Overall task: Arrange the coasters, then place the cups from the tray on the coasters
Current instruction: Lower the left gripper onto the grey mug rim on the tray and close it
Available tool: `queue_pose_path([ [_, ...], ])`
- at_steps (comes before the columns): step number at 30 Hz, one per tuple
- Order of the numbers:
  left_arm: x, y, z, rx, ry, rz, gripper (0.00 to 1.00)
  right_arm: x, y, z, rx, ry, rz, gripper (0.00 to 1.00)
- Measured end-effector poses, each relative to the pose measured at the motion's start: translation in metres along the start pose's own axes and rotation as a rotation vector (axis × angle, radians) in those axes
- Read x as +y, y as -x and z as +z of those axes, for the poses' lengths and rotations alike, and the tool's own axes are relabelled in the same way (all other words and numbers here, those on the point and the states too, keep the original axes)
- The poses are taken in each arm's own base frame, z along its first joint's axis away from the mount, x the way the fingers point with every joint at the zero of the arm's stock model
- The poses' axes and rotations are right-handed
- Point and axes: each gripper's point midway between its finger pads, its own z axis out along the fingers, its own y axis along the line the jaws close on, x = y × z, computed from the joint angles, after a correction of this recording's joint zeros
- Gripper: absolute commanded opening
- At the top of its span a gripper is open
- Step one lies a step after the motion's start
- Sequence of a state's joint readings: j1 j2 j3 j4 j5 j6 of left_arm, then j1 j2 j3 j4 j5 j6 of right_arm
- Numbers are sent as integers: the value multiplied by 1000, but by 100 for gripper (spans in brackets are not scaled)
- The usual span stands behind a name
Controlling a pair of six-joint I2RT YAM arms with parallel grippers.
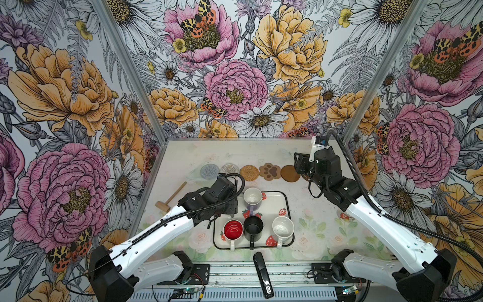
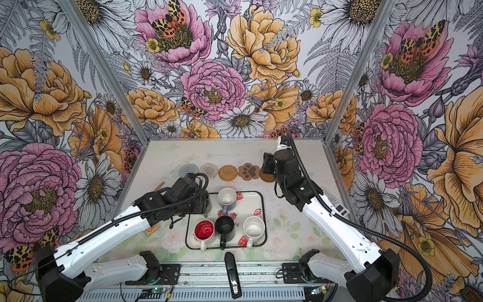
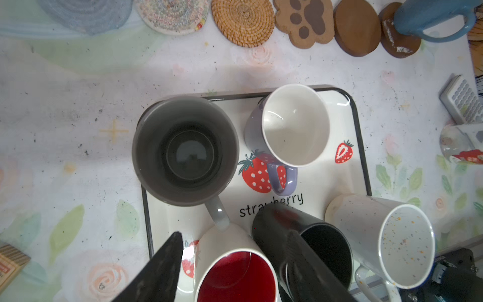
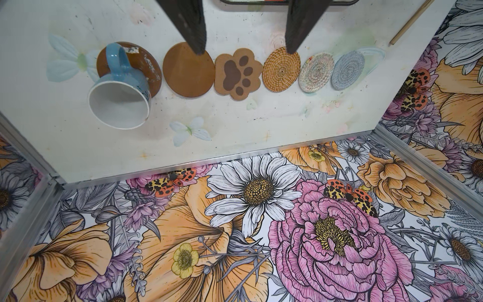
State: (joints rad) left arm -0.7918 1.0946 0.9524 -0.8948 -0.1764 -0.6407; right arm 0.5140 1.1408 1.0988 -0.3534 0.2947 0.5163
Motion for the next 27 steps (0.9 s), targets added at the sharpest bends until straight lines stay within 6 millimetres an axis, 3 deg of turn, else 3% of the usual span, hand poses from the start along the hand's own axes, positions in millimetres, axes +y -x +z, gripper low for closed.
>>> queue_pose_path([
  [15,16,-17,24,47,126,-66,64,-3,-8,3,13,-6,-4,51],
  [27,11,-18,46,63,142,-67,57,-2,-7,4,4,1,-1,52],
])
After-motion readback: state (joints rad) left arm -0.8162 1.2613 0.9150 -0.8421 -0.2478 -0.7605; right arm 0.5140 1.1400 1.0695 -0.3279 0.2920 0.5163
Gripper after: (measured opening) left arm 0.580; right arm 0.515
